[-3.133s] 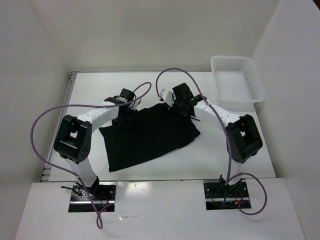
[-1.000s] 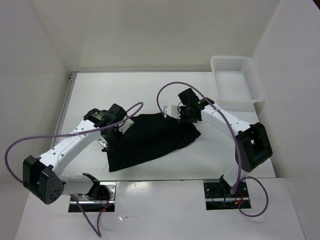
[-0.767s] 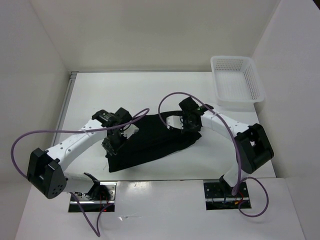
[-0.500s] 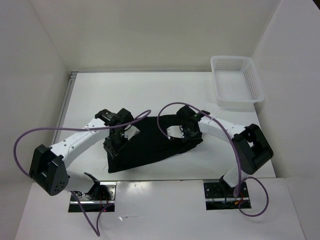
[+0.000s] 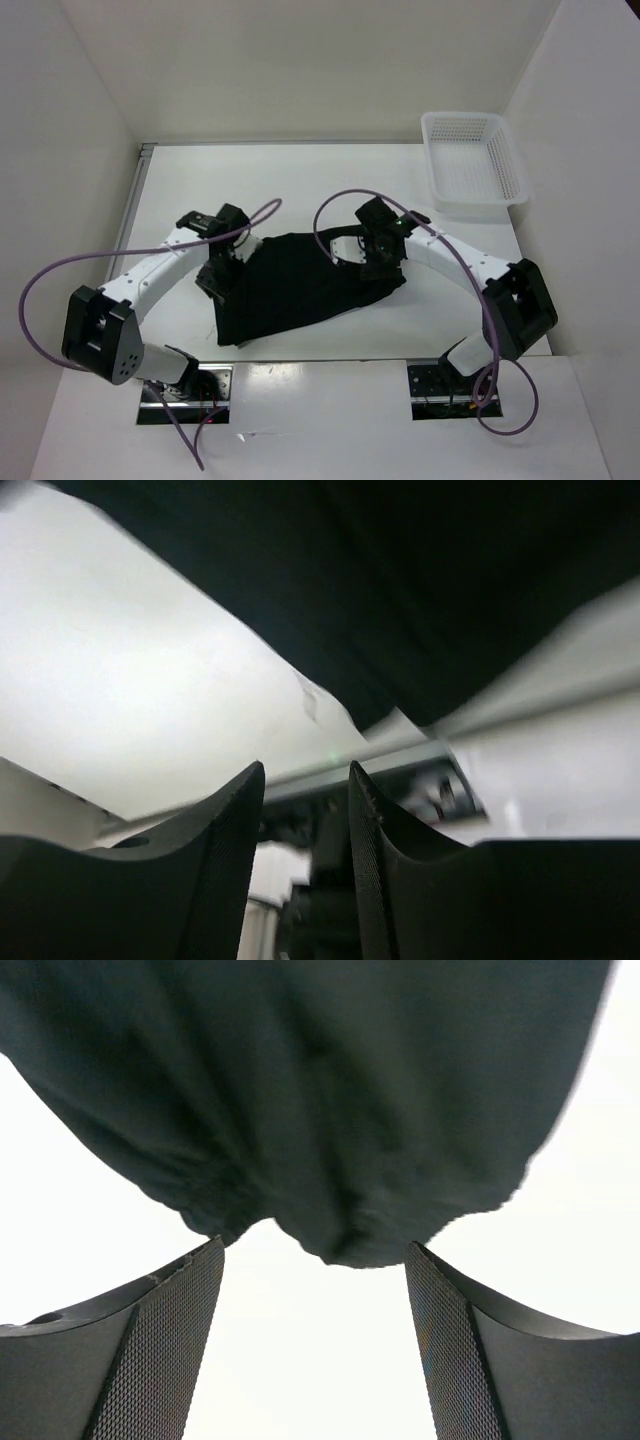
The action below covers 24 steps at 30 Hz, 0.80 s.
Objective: Fold and stack the shorts
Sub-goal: Fold the shorts
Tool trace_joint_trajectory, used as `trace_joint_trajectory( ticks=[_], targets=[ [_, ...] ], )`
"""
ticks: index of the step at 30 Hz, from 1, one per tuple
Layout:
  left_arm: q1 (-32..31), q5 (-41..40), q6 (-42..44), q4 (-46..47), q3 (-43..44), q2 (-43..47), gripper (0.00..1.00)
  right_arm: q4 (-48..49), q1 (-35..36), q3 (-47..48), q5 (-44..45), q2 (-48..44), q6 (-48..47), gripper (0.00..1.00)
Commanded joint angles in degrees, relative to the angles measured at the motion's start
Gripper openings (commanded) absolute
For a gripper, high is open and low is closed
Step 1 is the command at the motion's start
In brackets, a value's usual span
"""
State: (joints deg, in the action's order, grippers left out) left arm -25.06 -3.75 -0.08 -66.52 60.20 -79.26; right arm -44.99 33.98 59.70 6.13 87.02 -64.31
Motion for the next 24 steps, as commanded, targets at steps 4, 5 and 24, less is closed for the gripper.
trace_joint_trajectory(
  ticks=[4, 5, 24],
  targets=[
    [16.5, -2.6, 0.1, 17.8, 10.6, -8.6, 0.47, -9.3, -0.8, 10.6, -13.9, -4.4, 4.8, 0.78],
    [19.5, -1.0, 0.1, 19.8, 13.9, -11.3, 0.47, -10.5, -0.8, 10.6, -14.5, -4.4, 3.5, 0.78],
    [26.4, 18.1, 0.1, 17.5, 19.3, -27.8, 0.53, 7.5, -3.0, 1.8, -11.2, 4.4, 7.9, 0.79]
  ],
)
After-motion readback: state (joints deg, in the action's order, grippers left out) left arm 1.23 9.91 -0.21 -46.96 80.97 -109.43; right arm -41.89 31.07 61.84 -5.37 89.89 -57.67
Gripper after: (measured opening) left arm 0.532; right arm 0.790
